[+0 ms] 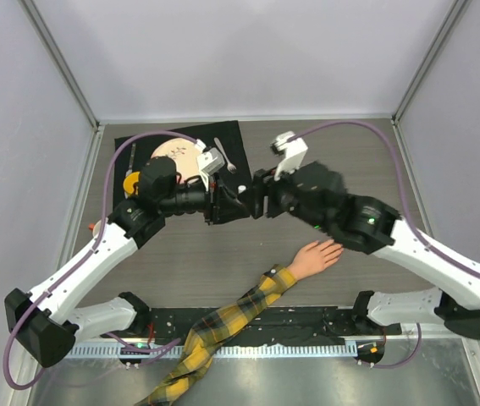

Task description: Paint the nails

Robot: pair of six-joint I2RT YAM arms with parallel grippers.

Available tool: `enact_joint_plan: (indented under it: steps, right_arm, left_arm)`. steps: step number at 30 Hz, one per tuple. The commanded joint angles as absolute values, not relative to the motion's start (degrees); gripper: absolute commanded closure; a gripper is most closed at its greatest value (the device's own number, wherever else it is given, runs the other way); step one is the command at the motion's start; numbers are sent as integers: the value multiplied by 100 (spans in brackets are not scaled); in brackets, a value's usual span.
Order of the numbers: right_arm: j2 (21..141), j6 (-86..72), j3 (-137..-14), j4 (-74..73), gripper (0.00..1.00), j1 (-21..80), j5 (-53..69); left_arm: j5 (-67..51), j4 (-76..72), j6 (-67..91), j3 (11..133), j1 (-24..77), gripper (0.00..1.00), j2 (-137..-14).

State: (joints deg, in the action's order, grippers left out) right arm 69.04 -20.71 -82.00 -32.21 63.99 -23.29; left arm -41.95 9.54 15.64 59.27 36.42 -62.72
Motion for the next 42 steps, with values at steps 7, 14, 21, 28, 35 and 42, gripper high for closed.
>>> enact_joint_plan:
  steps: [7, 14, 21, 28, 35, 42]
  right_arm:
    - [5906, -2514, -7638, -2084, 36, 5010, 2047]
    - [6003, -2461, -7699, -1960, 46, 4931, 2364]
    - [6108, -2312, -7682, -1951, 64, 4878, 3030]
    - [6135, -2013, -7638, -2320, 99, 4887, 2963]
    - [6641, -2722, -8058, -3257, 99, 7120, -4788]
    - [7761, -2383, -9080, -3299, 99, 8253, -6357]
  left_arm:
    - [-6934, -2135, 3489, 5599, 3630, 100, -6398]
    - [-7198, -2250, 3621, 5599, 3700, 100, -6416]
    - [-7234, -2233, 3630, 5599, 3718, 100, -6398]
    - [-5719, -495, 2314, 5940, 3674, 100, -6337]
    - [-2474, 913, 1661, 6187, 3639, 100, -6434]
    - [-2952, 738, 1784, 6161, 3647, 100, -6539]
